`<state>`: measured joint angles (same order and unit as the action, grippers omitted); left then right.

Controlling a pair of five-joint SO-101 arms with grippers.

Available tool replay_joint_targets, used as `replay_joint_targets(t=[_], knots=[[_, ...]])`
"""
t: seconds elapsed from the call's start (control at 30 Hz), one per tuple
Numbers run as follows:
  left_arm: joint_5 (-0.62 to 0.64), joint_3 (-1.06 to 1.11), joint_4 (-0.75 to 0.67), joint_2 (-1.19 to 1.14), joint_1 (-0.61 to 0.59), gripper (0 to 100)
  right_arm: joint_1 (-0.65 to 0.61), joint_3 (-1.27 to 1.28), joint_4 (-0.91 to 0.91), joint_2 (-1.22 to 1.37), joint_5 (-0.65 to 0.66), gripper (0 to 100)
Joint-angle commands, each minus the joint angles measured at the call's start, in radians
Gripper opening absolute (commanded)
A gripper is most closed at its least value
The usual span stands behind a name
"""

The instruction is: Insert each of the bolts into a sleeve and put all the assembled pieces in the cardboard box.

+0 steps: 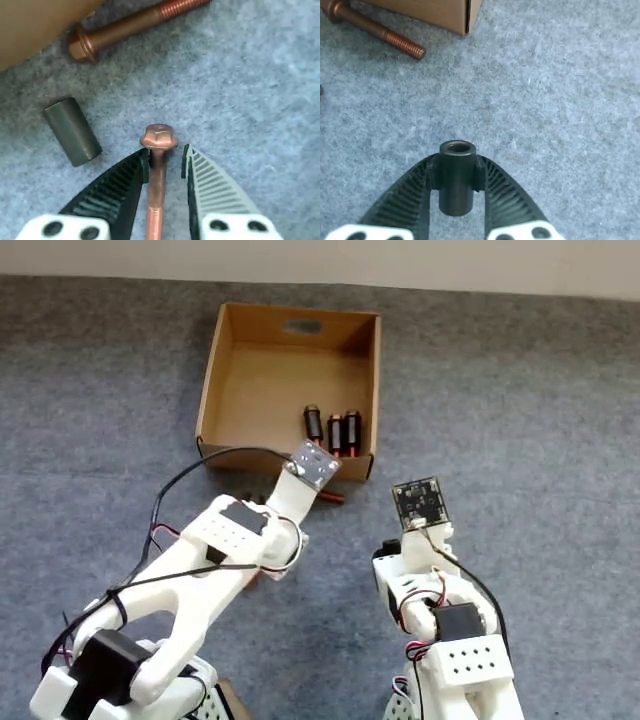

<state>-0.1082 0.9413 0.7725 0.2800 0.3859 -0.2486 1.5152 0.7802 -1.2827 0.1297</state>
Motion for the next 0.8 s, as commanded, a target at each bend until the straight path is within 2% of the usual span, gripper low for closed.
replay_joint_targets(t=[0.0,0.17,0.37,0.57,0.7,0.77], knots=[[0.005,-0.012,0.005,0.004,0.013,13,-0.01,-0.005,-0.019,-0.015,-0.006,0.6],[0.005,-0.039,0.008,-0.062,0.012,13,-0.012,-0.005,-0.019,-0.015,-0.006,0.6],[0.008,-0.208,0.132,-0.243,0.015,13,-0.012,-0.004,-0.019,-0.015,-0.006,0.6],[0.008,-0.249,0.132,-0.274,0.015,12,-0.012,-0.005,-0.019,-0.015,-0.005,0.6],[0.008,-0.249,0.132,-0.231,0.015,2,-0.012,-0.005,-0.019,-0.015,-0.005,0.6],[0.008,-0.243,0.137,-0.197,0.015,1,-0.012,-0.005,-0.019,-0.015,-0.005,0.6]])
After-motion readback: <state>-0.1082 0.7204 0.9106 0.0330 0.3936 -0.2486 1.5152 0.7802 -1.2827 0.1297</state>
